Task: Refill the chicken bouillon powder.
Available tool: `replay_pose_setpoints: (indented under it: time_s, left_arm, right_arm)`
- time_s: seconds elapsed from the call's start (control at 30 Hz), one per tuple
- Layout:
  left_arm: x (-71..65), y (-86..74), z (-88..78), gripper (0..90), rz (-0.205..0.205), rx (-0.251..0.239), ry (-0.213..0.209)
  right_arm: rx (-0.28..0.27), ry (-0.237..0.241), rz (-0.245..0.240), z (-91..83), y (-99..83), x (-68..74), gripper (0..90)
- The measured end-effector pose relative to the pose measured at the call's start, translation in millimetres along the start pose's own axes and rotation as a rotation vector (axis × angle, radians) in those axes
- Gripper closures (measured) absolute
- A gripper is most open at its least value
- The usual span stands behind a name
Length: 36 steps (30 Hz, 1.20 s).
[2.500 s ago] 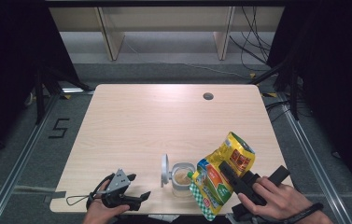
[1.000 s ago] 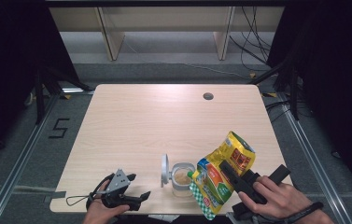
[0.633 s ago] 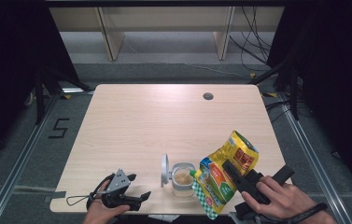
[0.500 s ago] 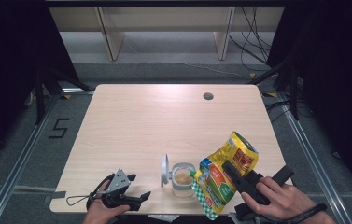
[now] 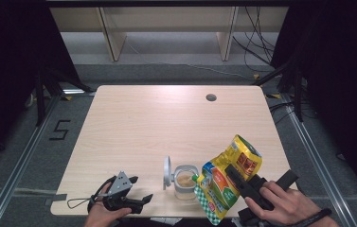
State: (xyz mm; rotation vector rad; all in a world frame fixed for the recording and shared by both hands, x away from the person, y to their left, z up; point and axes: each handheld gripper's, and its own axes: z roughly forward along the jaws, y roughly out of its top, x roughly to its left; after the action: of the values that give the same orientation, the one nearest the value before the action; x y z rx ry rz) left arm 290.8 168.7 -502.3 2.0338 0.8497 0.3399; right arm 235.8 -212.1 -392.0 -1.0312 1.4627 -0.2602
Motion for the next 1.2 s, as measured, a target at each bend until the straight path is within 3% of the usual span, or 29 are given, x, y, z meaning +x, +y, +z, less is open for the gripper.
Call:
replay_pose_setpoints:
  time_s: [0.17, 0.2, 0.3, 0.4, 0.47, 0.67, 0.77, 1.17, 1.2]
  left_arm:
    - [-0.3, -0.2, 0.1, 16.8, -0.012, -0.011, -0.010]
    - [-0.4, -0.3, 0.2, 16.8, -0.012, -0.013, -0.009]
    - [-1.9, 0.0, -0.3, 16.8, -0.021, -0.017, -0.014]
    - [-0.2, 0.1, -0.1, 16.7, 0.002, -0.029, -0.008]
    - [-0.2, 0.0, -1.1, 16.7, -0.016, -0.015, -0.012]
    - [-1.2, 0.2, -1.1, 16.7, -0.012, -0.016, -0.012]
    - [-1.3, -0.4, -0.1, 16.7, -0.017, -0.030, -0.007]
    - [-1.3, 0.4, -0.9, 16.7, -0.001, -0.014, -0.004]
    - [-2.3, 0.4, -0.7, 16.7, -0.014, -0.022, -0.016]
  right_arm:
    - [0.009, 0.003, 0.016, -2.1, -0.5, 0.9, 61.1]
    - [0.003, 0.003, -0.004, -1.7, -0.2, 0.3, 61.2]
    - [0.001, 0.003, -0.004, -2.3, 0.2, 0.1, 61.5]
    - [0.001, 0.003, -0.006, -2.0, 0.4, 0.2, 61.6]
    - [0.001, 0.003, -0.006, -1.8, 0.5, -0.1, 61.6]
    - [0.004, -0.004, 0.020, -3.7, 1.4, -0.4, 61.7]
    - [-0.005, -0.002, -0.006, -3.0, 1.8, -1.6, 61.8]
    - [-0.006, -0.003, -0.006, -3.1, 2.6, -1.1, 61.9]
    - [-0.006, -0.003, -0.006, -3.0, 2.6, -1.1, 62.2]
